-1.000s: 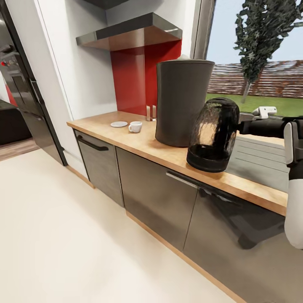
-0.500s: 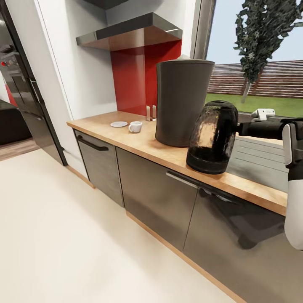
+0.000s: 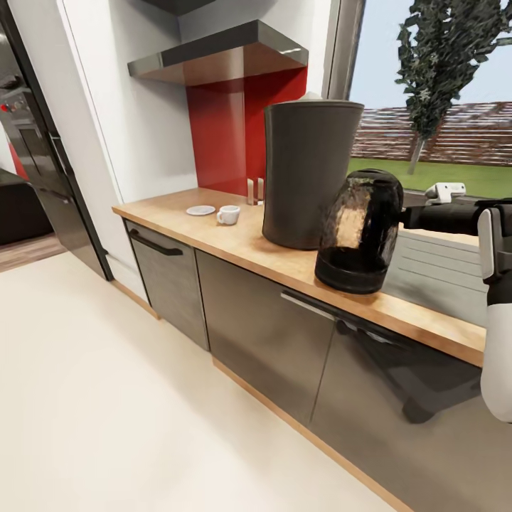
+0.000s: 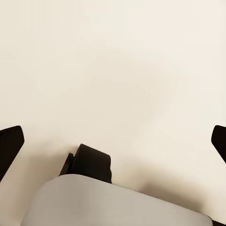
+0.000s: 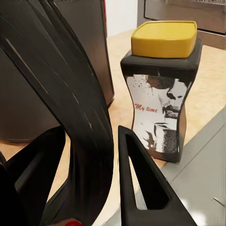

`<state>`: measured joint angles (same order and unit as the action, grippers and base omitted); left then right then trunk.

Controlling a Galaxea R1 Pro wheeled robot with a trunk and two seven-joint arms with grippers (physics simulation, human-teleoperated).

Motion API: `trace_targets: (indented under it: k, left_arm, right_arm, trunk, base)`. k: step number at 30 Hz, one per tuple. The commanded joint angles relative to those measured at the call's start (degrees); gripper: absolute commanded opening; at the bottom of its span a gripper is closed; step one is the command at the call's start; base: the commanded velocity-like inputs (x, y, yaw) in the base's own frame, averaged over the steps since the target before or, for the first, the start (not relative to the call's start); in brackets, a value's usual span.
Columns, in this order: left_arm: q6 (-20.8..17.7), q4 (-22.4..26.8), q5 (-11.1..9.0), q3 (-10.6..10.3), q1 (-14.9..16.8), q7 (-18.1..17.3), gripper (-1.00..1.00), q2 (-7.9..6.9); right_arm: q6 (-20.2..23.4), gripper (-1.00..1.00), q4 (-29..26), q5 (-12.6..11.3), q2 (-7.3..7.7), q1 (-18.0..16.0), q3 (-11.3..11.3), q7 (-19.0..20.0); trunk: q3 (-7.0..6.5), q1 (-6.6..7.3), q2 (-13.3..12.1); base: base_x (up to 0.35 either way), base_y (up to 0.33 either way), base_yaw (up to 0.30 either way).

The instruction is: Set up a coffee station on the kitchen countertop: keep the coffee maker on the countertop, move the bottle of coffee from the kitchen shelf to the counter next to the coffee maker, place a paper coffee filter on top of the coffee maker, put the saucer next to the coffee maker with the coffee cup on the saucer, and place the electric kettle next to the coffee maker.

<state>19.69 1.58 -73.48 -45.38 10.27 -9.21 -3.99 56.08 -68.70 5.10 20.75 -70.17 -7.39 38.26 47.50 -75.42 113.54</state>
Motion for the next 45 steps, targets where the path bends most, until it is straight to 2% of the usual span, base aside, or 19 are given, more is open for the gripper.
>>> trace_targets:
  k: [1,29,33,39,42,45]
  left_arm:
    - [0.08,0.00,-0.61,-0.38,0.02,-0.29,1.00,-0.02]
    - [0.08,0.00,-0.61,-0.36,0.02,-0.29,1.00,-0.05]
    - [0.08,0.00,-0.61,-0.35,0.02,-0.29,1.00,-0.07]
    - [0.08,0.00,-0.61,-0.38,0.02,-0.29,1.00,-0.05]
    - [0.08,0.00,-0.61,-0.38,0.02,-0.29,1.00,-0.05]
    - [0.08,0.00,-0.61,-0.36,0.02,-0.29,1.00,-0.05]
  right_arm:
    - [0.25,-1.00,-0.07,0.26,-0.01,-0.05,-0.09,0.51]
    - [0.26,-1.00,-0.12,0.18,-0.01,-0.05,-0.27,0.59]
    - [0.26,-1.00,-0.12,0.17,-0.01,-0.05,-0.28,0.61]
    - [0.26,-1.00,-0.12,0.17,-0.01,-0.05,-0.27,0.67]
    - [0.26,-1.00,-0.12,0.17,-0.01,-0.05,-0.27,0.68]
    - [0.26,-1.00,-0.12,0.17,-0.01,-0.05,-0.27,0.68]
  trunk:
    - [0.05,0.00,0.02]
    - [0.05,0.00,0.02]
    - [0.77,-0.88,1.63]
    - [0.77,-0.88,1.63]
    - [1.31,-1.54,2.83]
    - [1.31,-1.54,2.83]
  base:
    - [0.056,0.000,0.000]
    - [0.010,0.000,0.000]
    - [0.000,0.000,0.000]
    - [0.000,0.000,0.000]
    - [0.000,0.000,0.000]
    - [0.000,0.000,0.000]
